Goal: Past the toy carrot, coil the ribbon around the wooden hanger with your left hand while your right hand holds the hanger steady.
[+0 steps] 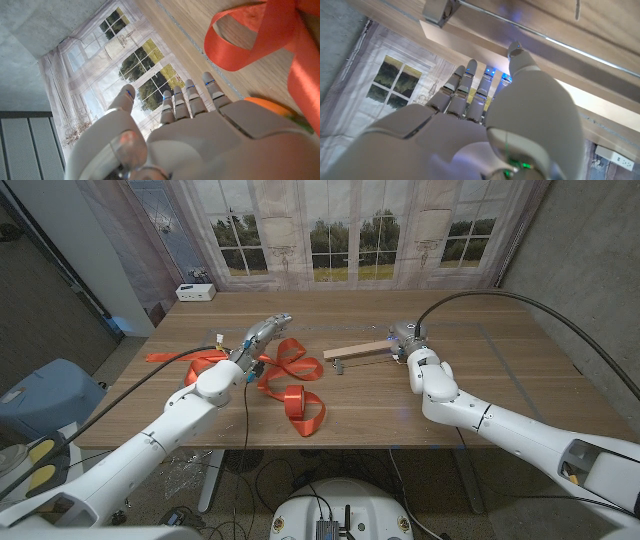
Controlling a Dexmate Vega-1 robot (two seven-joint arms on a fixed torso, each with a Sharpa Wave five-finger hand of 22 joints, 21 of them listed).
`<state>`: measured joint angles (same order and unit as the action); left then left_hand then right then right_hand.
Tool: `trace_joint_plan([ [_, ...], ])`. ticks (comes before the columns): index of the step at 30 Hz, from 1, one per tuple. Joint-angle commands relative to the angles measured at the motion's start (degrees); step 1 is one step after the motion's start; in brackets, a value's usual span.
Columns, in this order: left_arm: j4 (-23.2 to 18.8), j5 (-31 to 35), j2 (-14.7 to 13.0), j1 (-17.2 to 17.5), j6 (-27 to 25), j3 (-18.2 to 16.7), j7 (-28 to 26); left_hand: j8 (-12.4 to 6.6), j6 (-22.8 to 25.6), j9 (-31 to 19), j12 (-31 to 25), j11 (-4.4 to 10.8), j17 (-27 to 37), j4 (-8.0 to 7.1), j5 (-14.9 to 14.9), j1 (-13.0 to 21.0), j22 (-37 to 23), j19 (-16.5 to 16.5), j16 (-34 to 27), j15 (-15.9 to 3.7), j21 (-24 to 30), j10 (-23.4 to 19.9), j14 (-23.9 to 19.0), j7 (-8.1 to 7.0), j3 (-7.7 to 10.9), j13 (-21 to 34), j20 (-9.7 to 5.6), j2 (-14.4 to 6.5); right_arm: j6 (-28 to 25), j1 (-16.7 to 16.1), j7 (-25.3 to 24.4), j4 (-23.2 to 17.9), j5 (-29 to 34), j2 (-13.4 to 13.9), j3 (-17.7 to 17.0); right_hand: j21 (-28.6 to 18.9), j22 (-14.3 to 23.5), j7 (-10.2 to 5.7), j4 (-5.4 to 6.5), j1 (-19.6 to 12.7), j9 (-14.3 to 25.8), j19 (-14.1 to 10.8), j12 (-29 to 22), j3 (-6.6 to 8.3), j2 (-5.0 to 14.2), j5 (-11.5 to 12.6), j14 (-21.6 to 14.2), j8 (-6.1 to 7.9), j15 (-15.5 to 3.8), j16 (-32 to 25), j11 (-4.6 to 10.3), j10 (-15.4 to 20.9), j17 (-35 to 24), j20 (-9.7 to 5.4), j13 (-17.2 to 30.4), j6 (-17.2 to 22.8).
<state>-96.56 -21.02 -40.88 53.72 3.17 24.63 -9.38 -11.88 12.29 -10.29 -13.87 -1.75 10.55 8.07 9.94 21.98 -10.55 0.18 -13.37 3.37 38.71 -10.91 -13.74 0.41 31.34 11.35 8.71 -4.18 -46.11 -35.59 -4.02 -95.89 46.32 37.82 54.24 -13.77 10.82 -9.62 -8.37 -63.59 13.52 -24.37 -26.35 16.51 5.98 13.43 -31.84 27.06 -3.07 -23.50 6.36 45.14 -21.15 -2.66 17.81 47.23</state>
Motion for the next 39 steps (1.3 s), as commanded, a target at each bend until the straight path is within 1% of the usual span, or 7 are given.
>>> trace_joint_plan([
  [1,-8.46,7.40,-5.59,1.91,-6.02,0.53,-2.20,-0.29,0.90,-0.15,-0.56,0.25,0.31,0.25,0.09,0.60,-0.12,-0.02,-0.12,-0.12,-0.31,-0.81,-0.07,-0.01,-0.18,0.22,0.95,-0.05,-3.67,-6.77,-9.87,-5.43,-0.93,0.01,-5.26,-0.27,0.13,7.46,0.53,0.11,1.48,-0.28,-0.03,-0.04,0.83,0.22,-0.06,0.43,-9.92,0.13,0.48,0.99,-0.12,-2.53,0.21,11.14],
  [10,-14.22,12.55,-8.24,3.19,-11.35,0.83,-3.67,-0.41,2.18,-0.19,-0.84,0.67,0.36,0.82,0.11,1.16,-0.16,0.20,-0.21,-0.63,-0.52,-1.96,-0.71,-0.46,-0.53,0.33,0.99,0.40,-4.37,-10.54,-16.27,-7.55,-1.93,-0.14,-7.60,-0.47,0.20,7.46,0.67,0.00,1.87,-0.63,-0.05,-0.45,1.04,0.31,-0.17,0.67,-10.00,0.10,0.30,1.19,-0.32,-2.57,0.40,11.13],
  [21,-24.32,21.05,-10.76,4.31,-23.32,2.56,-5.98,-0.26,2.94,-0.22,-1.07,0.66,0.46,1.20,0.00,1.32,-0.19,0.96,-0.69,-1.63,-0.59,-3.11,-2.37,-0.79,-1.35,0.45,0.97,1.70,-4.09,-14.28,-21.95,-9.56,-4.30,0.85,-11.07,-0.69,0.28,7.54,0.76,-0.15,2.32,-0.99,-0.01,-0.94,1.14,0.39,-0.14,0.94,-9.99,0.24,0.35,1.29,-0.46,-2.58,0.64,11.09],
  [24,-25.79,22.06,-11.03,4.52,-25.28,2.72,-5.82,-0.24,3.10,-0.22,-1.10,0.79,0.46,1.34,0.01,1.51,-0.19,1.11,-0.71,-1.92,-0.62,-3.28,-2.55,-0.96,-1.44,0.47,0.94,1.94,-4.00,-14.65,-22.68,-9.77,-4.72,1.06,-11.45,-0.77,0.29,7.55,0.78,-0.20,2.41,-1.13,-0.02,-1.02,1.19,0.41,-0.17,1.00,-9.99,0.26,0.32,1.34,-0.49,-2.70,0.69,11.08],
  [26,-28.35,23.92,-11.60,4.71,-28.82,3.38,-5.86,-0.20,3.09,-0.23,-1.08,0.78,0.47,1.40,0.01,1.62,-0.19,1.12,-0.69,-1.95,-0.66,-3.31,-2.54,-0.88,-1.49,0.49,0.97,2.07,-3.84,-15.30,-23.97,-9.94,-5.25,1.03,-12.23,-0.79,0.30,7.53,0.78,-0.24,2.46,-1.17,0.00,-1.08,1.19,0.42,-0.16,1.05,-10.01,0.29,0.32,1.33,-0.51,-2.71,0.72,11.11],
  [34,-34.99,30.65,-11.28,5.67,-39.14,6.56,-7.57,0.00,3.25,-0.26,-1.03,1.01,0.54,1.62,-0.04,2.17,-0.19,2.00,-0.98,-2.88,-0.64,-3.63,-3.63,-1.17,-1.96,0.58,1.36,3.01,-1.81,-16.80,-26.76,-10.66,-6.76,2.32,-14.01,-0.92,0.35,7.56,0.80,-0.38,2.66,-1.34,0.05,-1.39,1.26,0.46,-0.29,1.18,-10.03,0.30,0.32,1.34,-0.63,-2.75,0.87,11.12],
  [39,-39.30,34.97,-9.58,6.34,-47.79,9.40,-9.11,0.10,3.30,-0.28,-0.99,1.45,0.56,1.78,-0.06,2.67,-0.19,2.97,-1.04,-3.42,-0.46,-3.78,-4.01,-1.39,-2.18,0.63,1.83,3.55,0.42,-17.83,-28.88,-10.77,-7.98,3.09,-15.52,-1.04,0.38,7.65,0.81,-0.49,2.60,-1.51,0.07,-1.59,1.30,0.49,-0.32,1.16,-10.01,0.41,0.33,1.38,-0.67,-2.79,0.99,11.15],
])
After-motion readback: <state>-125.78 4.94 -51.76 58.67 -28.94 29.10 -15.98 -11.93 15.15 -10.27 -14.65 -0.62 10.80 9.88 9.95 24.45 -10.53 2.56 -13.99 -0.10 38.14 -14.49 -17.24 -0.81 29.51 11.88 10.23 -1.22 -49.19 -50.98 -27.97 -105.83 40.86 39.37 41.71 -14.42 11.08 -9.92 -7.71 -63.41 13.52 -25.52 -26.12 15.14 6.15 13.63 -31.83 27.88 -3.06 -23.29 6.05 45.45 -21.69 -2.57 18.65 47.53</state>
